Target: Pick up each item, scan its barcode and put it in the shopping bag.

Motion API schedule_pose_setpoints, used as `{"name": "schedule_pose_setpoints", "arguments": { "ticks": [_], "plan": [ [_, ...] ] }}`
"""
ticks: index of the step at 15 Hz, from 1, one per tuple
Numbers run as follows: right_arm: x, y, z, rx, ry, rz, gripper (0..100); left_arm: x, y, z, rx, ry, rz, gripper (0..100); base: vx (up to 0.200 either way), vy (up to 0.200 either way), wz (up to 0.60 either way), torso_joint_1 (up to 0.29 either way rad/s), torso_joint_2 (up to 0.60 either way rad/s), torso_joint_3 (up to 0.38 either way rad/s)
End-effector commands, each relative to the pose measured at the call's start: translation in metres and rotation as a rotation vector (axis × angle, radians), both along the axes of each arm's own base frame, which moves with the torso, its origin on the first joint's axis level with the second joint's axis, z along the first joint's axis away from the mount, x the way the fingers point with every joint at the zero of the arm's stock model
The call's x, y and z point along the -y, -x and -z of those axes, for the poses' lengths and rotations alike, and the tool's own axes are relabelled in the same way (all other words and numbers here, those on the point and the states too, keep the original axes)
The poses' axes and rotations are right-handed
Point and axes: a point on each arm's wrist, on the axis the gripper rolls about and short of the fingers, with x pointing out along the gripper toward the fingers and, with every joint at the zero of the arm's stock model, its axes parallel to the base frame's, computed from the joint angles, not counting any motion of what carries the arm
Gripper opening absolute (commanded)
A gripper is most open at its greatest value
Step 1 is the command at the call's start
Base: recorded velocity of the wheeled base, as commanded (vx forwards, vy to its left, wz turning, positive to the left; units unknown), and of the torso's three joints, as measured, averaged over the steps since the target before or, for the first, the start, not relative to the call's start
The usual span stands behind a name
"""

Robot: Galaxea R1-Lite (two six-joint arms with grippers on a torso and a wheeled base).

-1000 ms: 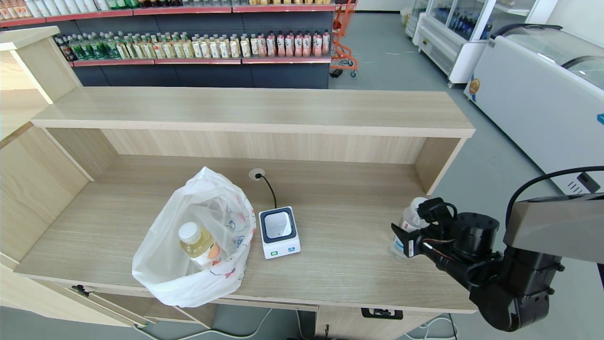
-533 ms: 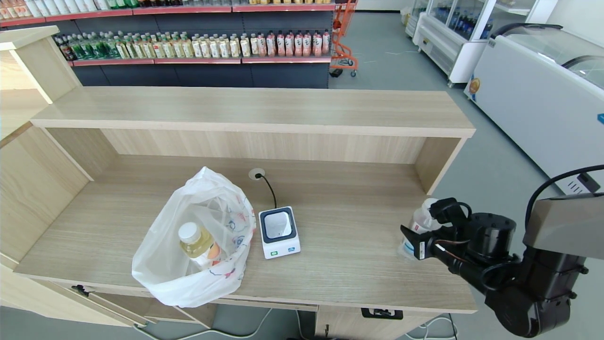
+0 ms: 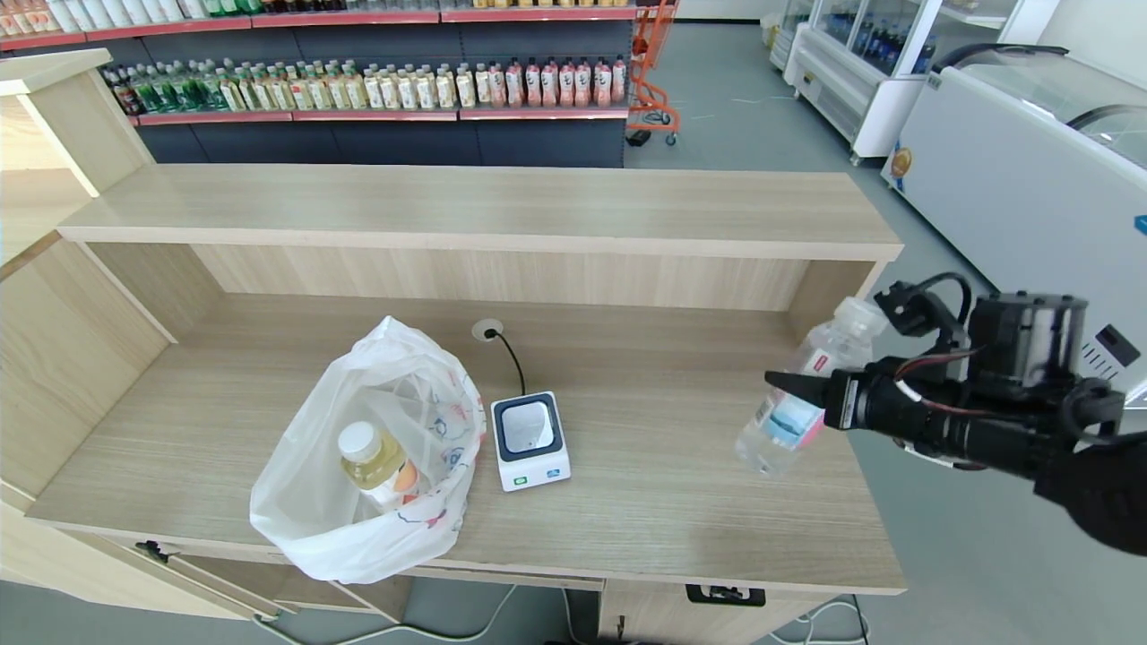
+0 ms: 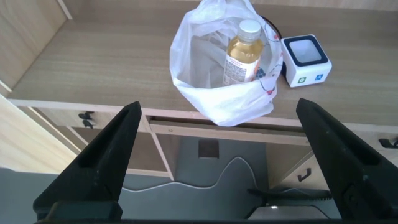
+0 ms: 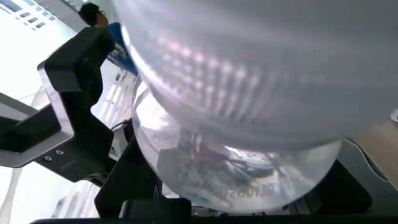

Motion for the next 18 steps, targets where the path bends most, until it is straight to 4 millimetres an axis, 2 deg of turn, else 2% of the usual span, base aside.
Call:
{"name": "schedule_pose_setpoints", "arguments": {
  "ticks": [1, 2, 3, 6, 10, 18],
  "plan": [
    [0.003, 0.054, -0.113, 0.164, -0.170, -0.233, 0, 0.000, 0.000, 0.000, 0.000, 0.000, 0.000, 100, 0.000, 0.000, 0.00, 0.000, 0.00, 0.000],
    [0.003, 0.074, -0.140, 0.150, -0.214, -0.373, 0, 0.000, 0.000, 0.000, 0.000, 0.000, 0.000, 100, 0.000, 0.000, 0.00, 0.000, 0.00, 0.000],
    [0.001, 0.087, -0.154, 0.144, -0.237, -0.451, 0, 0.000, 0.000, 0.000, 0.000, 0.000, 0.000, 100, 0.000, 0.000, 0.00, 0.000, 0.00, 0.000],
    [0.000, 0.124, -0.175, 0.103, -0.293, -0.633, 0, 0.000, 0.000, 0.000, 0.000, 0.000, 0.000, 100, 0.000, 0.000, 0.00, 0.000, 0.00, 0.000],
    [-0.006, 0.158, -0.172, 0.076, -0.301, -0.807, 0, 0.000, 0.000, 0.000, 0.000, 0.000, 0.000, 100, 0.000, 0.000, 0.00, 0.000, 0.00, 0.000],
    [-0.012, 0.188, -0.171, 0.035, -0.310, -0.956, 0, 0.000, 0.000, 0.000, 0.000, 0.000, 0.000, 100, 0.000, 0.000, 0.00, 0.000, 0.00, 0.000]
  ]
}}
